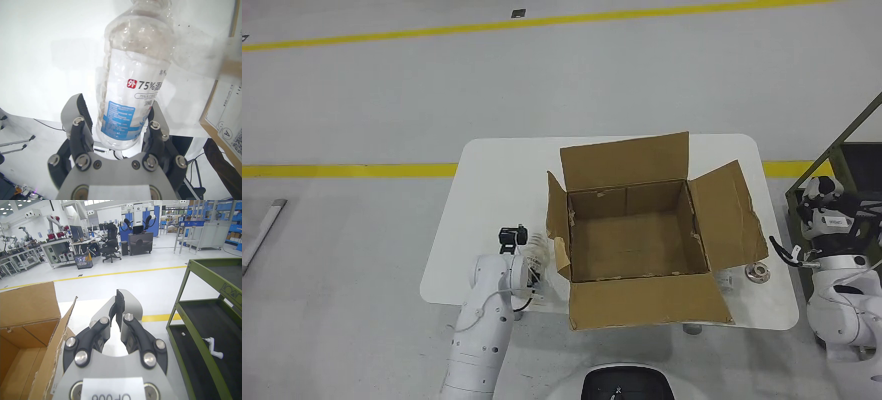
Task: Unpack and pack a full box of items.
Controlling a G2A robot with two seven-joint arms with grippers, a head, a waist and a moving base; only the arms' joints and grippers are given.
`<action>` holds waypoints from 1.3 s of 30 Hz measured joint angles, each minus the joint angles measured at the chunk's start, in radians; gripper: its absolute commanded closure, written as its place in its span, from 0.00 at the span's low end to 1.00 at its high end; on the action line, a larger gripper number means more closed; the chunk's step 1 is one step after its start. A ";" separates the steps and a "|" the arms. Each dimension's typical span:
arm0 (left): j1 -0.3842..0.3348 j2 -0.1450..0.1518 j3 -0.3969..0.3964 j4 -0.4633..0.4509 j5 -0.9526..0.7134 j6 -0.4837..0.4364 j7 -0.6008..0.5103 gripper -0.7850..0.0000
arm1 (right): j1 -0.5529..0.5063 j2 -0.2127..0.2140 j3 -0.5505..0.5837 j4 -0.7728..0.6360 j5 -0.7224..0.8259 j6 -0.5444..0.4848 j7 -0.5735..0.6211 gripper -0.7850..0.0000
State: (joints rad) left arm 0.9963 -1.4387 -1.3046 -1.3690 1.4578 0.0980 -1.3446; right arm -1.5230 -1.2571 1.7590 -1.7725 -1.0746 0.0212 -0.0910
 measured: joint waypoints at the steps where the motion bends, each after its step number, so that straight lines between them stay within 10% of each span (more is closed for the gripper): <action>1: 0.000 0.000 -0.002 0.000 -0.006 -0.004 0.002 1.00 | 0.000 0.000 0.000 0.000 0.000 0.000 0.000 1.00; 12: 0.032 0.012 -0.025 -0.120 0.049 -0.007 0.029 1.00 | 0.000 0.000 0.000 0.000 0.000 0.000 0.000 1.00; 25: 0.022 0.026 -0.183 -0.629 -0.027 0.051 -0.054 1.00 | 0.000 0.000 0.000 0.000 0.000 0.000 0.000 1.00; 39: -0.129 0.010 -0.040 -0.754 -0.433 0.060 -0.126 1.00 | -0.001 0.000 0.000 0.000 -0.001 -0.002 0.002 1.00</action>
State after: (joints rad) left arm 0.8669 -1.4285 -1.3450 -2.1226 1.0250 0.1575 -1.4710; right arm -1.5239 -1.2570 1.7586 -1.7725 -1.0761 0.0191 -0.0891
